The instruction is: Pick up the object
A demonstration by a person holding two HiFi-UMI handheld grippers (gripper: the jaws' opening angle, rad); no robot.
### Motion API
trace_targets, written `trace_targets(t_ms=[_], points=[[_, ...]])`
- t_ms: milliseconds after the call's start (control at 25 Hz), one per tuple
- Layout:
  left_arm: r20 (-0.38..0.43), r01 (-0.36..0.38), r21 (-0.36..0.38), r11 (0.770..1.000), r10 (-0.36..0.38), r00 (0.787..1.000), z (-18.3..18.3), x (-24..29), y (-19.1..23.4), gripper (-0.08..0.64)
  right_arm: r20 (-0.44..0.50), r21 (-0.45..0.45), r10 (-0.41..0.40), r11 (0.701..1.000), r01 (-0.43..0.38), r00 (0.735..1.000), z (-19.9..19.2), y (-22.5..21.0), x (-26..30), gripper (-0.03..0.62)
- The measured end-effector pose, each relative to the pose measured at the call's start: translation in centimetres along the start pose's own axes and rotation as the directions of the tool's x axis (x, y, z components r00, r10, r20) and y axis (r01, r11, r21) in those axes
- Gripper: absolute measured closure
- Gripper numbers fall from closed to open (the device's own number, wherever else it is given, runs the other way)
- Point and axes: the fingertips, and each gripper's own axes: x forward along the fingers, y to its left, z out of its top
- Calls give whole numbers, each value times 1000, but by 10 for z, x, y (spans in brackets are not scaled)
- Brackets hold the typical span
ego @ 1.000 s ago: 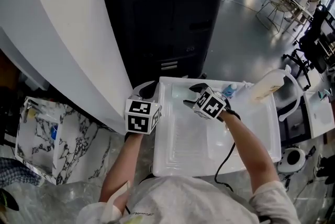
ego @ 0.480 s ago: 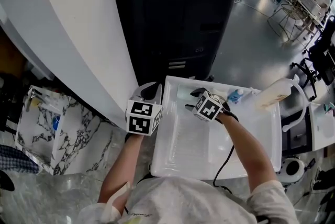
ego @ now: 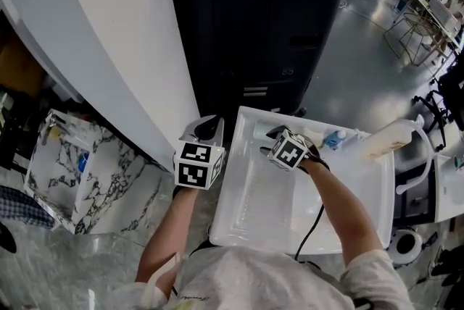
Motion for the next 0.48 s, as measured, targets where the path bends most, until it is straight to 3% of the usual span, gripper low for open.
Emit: trace_targets(t_ms=[480], points=[[-19, -25, -9, 1000, 25, 1000, -9, -4, 8, 554, -46, -34, 8, 999, -9, 999, -13, -1, 10, 483]])
